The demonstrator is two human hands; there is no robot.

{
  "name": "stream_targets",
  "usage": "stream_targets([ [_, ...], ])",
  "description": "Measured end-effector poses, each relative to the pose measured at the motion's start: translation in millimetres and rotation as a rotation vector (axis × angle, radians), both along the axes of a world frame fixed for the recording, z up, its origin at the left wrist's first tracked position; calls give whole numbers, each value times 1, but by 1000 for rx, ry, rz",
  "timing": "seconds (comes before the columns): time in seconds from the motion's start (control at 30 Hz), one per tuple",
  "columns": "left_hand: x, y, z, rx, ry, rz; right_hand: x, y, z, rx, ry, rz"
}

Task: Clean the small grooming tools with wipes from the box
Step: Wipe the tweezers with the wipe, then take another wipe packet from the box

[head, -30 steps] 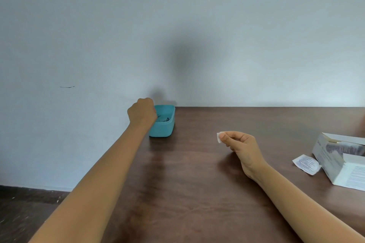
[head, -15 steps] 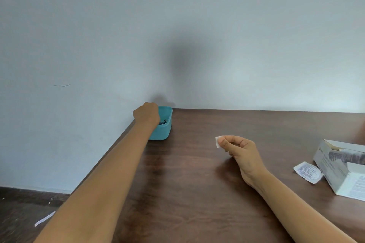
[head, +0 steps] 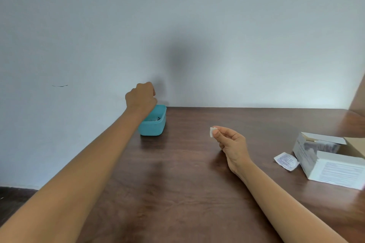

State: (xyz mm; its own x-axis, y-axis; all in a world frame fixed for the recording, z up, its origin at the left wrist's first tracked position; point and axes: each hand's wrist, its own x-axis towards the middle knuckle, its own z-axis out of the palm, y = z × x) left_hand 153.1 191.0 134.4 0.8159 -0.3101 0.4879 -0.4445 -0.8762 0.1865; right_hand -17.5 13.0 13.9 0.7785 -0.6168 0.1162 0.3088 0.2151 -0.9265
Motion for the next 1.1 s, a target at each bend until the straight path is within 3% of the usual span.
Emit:
stream_targets([
  [0.27, -70, -19, -26, -129, 6, -193, -18, 6, 4, 81, -38, -32],
  [0.4, -101, -36, -54, -253, 220, -333, -44, 1, 2, 47, -8, -29],
  [0.57, -128, -72, -91, -378, 416, -454, -90, -19, 10, -195, 80, -21],
  [0.73, -160, -121, -117, -393, 509, -524, -122, -40, 0, -114, 68, -85],
  [0.83, -181, -149, -124, -360, 496, -552, -125, -49, 0, 1, 4, -87],
  [1.1, -204, -187, -130, -174, 330, -531, -118, -55, 6, 70, -50, -115],
])
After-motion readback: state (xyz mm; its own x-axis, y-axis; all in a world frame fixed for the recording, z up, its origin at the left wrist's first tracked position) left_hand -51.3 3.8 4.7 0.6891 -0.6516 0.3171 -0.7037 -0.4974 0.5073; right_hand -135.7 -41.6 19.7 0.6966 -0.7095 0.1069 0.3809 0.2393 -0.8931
